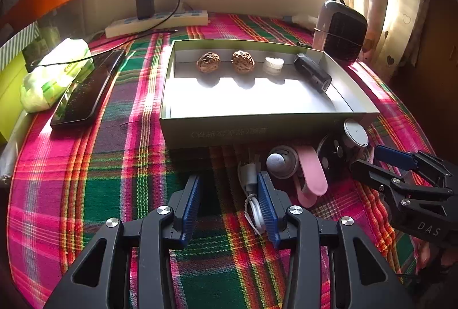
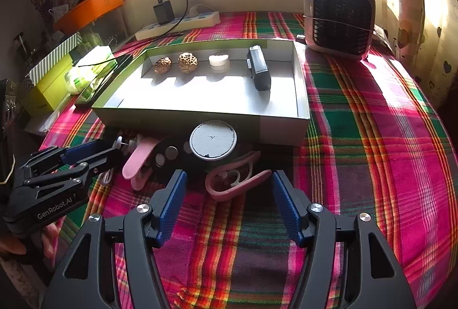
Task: Organize objects
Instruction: 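Lower the left tool toward the white cable while the right tool approaches the pink hook clip, then close the left tool on the white cable while the right tool grasps the pink hook clip, then carry the cable with the left tool into the box while the right tool carries the pink clip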
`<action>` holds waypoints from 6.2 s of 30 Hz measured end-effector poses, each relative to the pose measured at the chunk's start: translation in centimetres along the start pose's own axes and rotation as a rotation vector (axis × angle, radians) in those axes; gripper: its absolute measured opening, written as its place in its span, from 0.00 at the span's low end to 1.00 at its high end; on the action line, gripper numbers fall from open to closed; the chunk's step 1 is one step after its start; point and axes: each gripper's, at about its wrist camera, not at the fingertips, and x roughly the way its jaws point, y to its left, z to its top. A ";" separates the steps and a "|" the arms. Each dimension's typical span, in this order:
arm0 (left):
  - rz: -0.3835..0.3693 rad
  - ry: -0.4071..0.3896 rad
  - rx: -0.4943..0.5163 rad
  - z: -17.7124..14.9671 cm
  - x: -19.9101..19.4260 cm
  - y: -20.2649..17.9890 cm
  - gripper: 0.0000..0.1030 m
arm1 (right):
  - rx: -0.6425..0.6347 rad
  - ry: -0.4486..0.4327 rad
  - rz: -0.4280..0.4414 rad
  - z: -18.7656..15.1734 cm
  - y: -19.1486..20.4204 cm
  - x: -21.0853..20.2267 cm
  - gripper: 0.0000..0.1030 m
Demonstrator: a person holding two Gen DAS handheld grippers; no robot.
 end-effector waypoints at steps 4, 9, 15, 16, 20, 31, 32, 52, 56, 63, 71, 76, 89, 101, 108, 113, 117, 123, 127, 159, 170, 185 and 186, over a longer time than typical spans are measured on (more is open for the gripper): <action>-0.007 -0.005 -0.005 -0.1 0.0 0.1 0.37 | 0.027 -0.003 -0.031 0.0 -0.8 -0.2 0.60; -0.015 -0.007 -0.009 -0.1 -0.1 0.2 0.37 | 0.044 -0.002 -0.072 -0.3 -1.8 -0.6 0.60; -0.025 -0.008 -0.015 -0.1 -0.1 0.4 0.37 | 0.076 0.012 -0.132 -1.0 -3.3 -1.0 0.60; -0.024 -0.008 -0.014 -0.1 -0.1 0.4 0.37 | 0.084 0.014 -0.141 -1.1 -3.6 -1.1 0.60; -0.025 -0.007 -0.014 -0.1 -0.1 0.4 0.37 | 0.104 0.011 -0.145 -1.0 -4.3 -1.1 0.60; -0.020 -0.002 0.003 -0.2 -0.2 0.2 0.37 | 0.029 0.011 -0.094 0.0 -3.5 0.0 0.60; -0.019 -0.001 0.004 -0.2 -0.1 0.1 0.37 | 0.019 0.012 -0.096 0.1 -3.4 0.1 0.60; 0.026 -0.001 0.041 0.4 0.6 -0.9 0.34 | -0.015 0.012 -0.097 1.0 -3.7 0.6 0.54; 0.024 -0.005 0.025 0.4 0.6 -0.4 0.28 | -0.016 0.009 -0.092 1.0 -3.6 0.6 0.49; 0.027 -0.005 0.028 0.4 0.5 -0.3 0.21 | -0.017 0.006 -0.085 0.9 -3.6 0.5 0.41; 0.025 -0.005 0.027 0.4 0.6 -0.3 0.16 | -0.022 0.004 -0.075 0.9 -3.6 0.5 0.32; 0.026 -0.005 0.028 0.4 0.5 -0.4 0.16 | -0.027 0.004 -0.071 0.9 -3.5 0.5 0.24; 0.025 -0.005 0.025 0.4 0.6 -0.4 0.16 | -0.034 0.004 -0.070 0.9 -3.4 0.5 0.24; 0.023 -0.007 0.022 0.4 0.4 -0.3 0.13 | -0.034 0.004 -0.069 0.8 -3.4 0.4 0.24; 0.023 -0.011 0.014 0.2 0.3 -0.5 0.12 | -0.029 0.003 -0.065 0.8 -3.4 0.3 0.24; 0.020 -0.014 0.014 0.3 0.1 -0.5 0.12 | -0.027 0.003 -0.062 0.7 -3.4 0.2 0.24; 0.014 -0.016 0.015 0.3 0.1 -0.7 0.12 | -0.028 -0.004 -0.057 0.6 -3.2 -0.1 0.24; -0.008 -0.025 0.008 0.3 -0.6 -0.5 0.10 | -0.030 -0.016 -0.055 0.7 -2.9 -0.5 0.24; -0.009 -0.026 0.008 0.1 -0.8 -0.4 0.10 | -0.032 -0.025 -0.052 0.6 -2.7 -0.9 0.24; 0.005 0.018 0.014 -0.6 -0.8 -0.4 0.13 | -0.043 -0.063 -0.033 0.6 -1.6 -2.4 0.24; 0.055 0.019 0.054 -0.9 -0.5 -1.2 0.13 | -0.045 -0.060 -0.027 0.5 -1.4 -2.4 0.24; 0.039 0.003 0.046 -0.8 -1.2 -1.0 0.12 | -0.049 -0.063 -0.025 0.5 -1.0 -2.5 0.24; 0.038 0.000 0.045 -0.7 -1.3 -1.0 0.12 | -0.049 -0.064 -0.025 0.5 -1.0 -2.5 0.24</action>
